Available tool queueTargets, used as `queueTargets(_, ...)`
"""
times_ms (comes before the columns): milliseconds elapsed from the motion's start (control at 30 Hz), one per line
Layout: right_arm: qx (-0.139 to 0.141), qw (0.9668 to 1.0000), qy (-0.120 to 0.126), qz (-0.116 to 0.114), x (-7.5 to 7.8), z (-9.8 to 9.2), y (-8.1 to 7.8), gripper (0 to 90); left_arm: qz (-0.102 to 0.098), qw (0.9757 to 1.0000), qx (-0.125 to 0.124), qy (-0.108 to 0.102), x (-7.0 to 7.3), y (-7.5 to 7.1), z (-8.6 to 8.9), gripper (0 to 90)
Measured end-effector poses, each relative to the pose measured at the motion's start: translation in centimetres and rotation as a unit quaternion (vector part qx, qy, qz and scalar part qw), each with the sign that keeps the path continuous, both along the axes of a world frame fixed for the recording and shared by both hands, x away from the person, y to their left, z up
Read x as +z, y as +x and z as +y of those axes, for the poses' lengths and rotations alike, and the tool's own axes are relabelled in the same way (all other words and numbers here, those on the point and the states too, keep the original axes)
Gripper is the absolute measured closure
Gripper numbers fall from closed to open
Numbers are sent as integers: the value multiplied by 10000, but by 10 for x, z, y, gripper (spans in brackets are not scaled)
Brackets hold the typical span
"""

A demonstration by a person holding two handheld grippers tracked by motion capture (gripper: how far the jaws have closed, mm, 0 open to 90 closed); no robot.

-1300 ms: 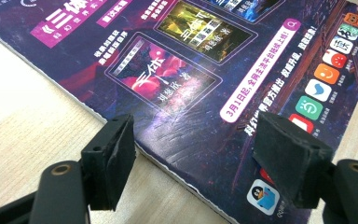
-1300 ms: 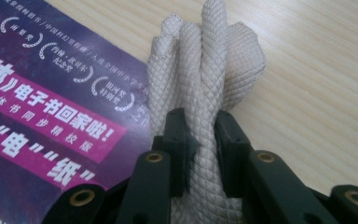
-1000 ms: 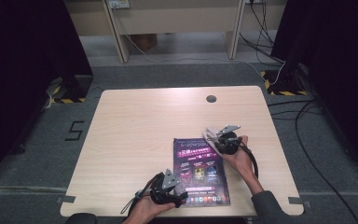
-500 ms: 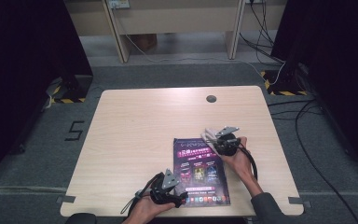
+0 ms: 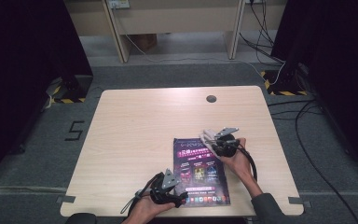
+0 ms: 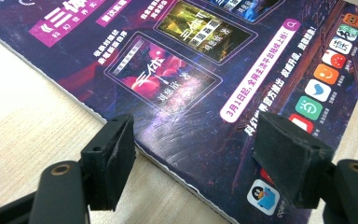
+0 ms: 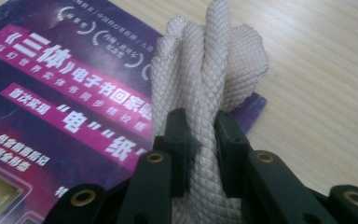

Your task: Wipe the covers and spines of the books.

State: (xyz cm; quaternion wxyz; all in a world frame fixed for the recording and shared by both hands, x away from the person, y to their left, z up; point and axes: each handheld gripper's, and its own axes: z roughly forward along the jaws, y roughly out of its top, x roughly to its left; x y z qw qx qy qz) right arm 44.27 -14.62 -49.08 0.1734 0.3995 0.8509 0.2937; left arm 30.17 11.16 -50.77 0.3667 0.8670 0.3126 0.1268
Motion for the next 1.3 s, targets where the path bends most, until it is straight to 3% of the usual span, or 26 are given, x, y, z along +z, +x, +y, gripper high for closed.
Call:
queueTargets(167,146,9997,144,126,0,3,-3,780,1,10000,-2,0,0,0,0,284)
queueTargets(367,230,9995,113,165,1,5,-5,766,-11,10000,-5,5,0,0,0,284)
queueTargets(533,-155,9998,-22,-82,0,-7,4,765,-12,10000,-4,0,0,0,0,284)
queueTargets(633,-294,9995,21,-88,-1,-13,7,765,-11,10000,-10,16,0,0,0,284)
queueTargets(767,-202,9997,-95,-84,0,-8,3,776,-10,10000,-2,2,0,0,0,284)
queueTargets(967,169,9998,-6,45,0,13,-8,777,-3,10000,0,2,0,0,0,284)
queueTargets(1300,751,9971,82,23,-2,67,-17,777,-11,10000,-10,14,0,0,0,283)
